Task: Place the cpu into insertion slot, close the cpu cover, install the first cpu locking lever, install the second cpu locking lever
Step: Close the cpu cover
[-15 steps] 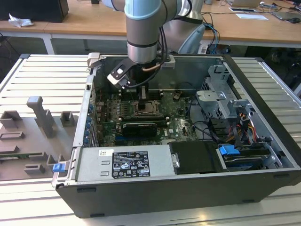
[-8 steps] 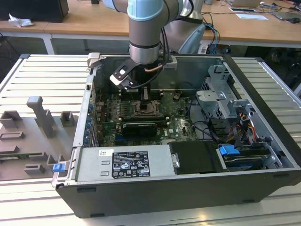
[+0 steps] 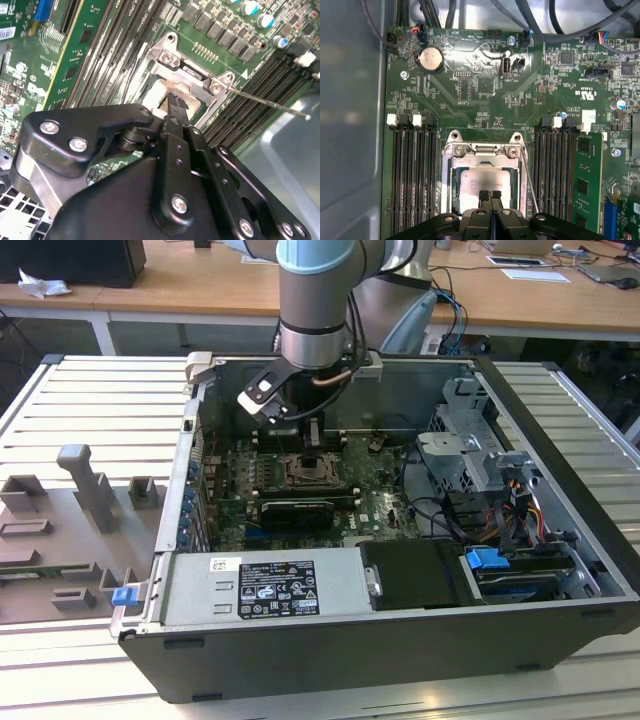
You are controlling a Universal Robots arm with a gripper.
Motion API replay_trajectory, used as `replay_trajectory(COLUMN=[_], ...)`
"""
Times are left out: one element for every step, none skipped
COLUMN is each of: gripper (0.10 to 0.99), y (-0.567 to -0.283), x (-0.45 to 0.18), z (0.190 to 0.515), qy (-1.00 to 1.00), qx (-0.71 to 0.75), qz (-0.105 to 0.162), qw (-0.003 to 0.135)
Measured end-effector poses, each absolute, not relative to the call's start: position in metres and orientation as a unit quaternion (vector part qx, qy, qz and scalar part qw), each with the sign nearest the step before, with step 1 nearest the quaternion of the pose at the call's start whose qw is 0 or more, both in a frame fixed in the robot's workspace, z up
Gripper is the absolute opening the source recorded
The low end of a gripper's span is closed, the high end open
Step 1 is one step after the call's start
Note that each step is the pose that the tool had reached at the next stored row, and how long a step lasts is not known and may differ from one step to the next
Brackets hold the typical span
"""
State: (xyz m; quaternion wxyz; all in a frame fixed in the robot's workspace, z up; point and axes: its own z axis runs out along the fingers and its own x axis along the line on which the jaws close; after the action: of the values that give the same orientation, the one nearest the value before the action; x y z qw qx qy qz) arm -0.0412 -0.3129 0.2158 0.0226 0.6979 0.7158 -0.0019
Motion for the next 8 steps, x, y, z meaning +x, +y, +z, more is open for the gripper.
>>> replay_trajectory(gripper=[0.106,0.106,0.106,0.106,0.106,0.106,0.106,0.106], y=[-0.3129,-0.3129,-0.3129,-0.3129,-0.3129,-0.3129,-0.3129,-0.3129], x=[-0.0399,-0.0381,-0.0355,-0.0340,-0.0333,-0.0330,-0.0327,-0.0325], z=[0.2159,0.2158,0.2158,0.2158,0.2158,0.2158,0.2159,0.2158], qy=[0.716,0.716,0.716,0.716,0.716,0.716,0.716,0.716], qx=[0.698,0.698,0.698,0.698,0.698,0.698,0.698,0.698], qz=[-0.002,-0.002,-0.002,-0.002,-0.002,-0.002,-0.002,-0.002], qw=[0.023,0.023,0.022,0.022,0.022,0.022,0.022,0.022])
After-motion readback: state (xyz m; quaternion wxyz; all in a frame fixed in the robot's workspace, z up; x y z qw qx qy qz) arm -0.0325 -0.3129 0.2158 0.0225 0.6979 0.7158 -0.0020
